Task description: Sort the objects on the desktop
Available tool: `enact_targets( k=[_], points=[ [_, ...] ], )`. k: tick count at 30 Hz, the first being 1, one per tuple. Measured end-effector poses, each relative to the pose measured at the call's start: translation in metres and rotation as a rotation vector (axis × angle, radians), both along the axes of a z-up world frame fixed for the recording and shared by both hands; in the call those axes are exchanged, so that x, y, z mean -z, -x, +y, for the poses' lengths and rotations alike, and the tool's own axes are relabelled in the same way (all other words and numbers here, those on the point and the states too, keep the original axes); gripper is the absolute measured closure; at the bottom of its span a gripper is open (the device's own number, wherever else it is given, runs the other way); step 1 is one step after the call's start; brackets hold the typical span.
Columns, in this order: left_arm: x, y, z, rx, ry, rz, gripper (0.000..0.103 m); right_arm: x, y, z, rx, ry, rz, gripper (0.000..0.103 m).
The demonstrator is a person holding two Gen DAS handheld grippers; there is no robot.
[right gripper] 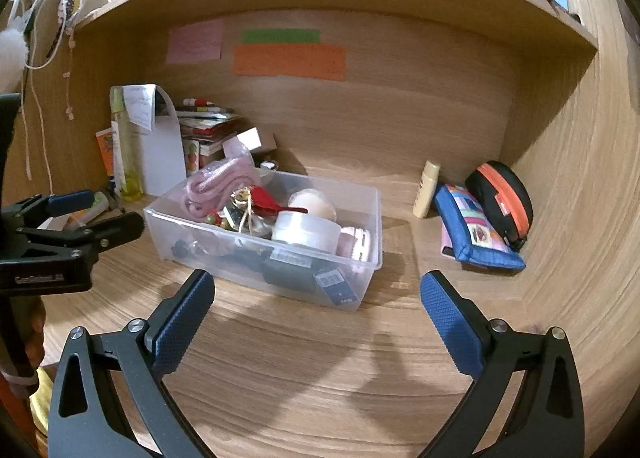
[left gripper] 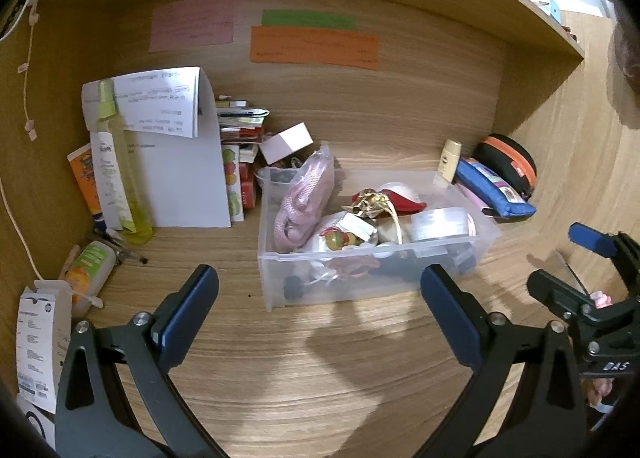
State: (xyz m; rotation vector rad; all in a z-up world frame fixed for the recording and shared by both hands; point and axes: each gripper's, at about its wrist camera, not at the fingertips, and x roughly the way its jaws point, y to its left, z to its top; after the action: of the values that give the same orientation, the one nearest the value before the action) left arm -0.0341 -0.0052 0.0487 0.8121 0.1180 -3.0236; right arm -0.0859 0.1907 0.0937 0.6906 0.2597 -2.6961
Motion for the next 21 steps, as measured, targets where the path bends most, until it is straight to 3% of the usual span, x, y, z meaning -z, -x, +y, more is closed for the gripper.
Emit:
enact_targets(
  k=[21],
  points=[
    [0.0047,0.0043,0.0037,0.051,-0.032,-0.014,0.001,0.0034,0.0015,-0.0005,-0.004,0.002,-0.020,0.000]
  ],
)
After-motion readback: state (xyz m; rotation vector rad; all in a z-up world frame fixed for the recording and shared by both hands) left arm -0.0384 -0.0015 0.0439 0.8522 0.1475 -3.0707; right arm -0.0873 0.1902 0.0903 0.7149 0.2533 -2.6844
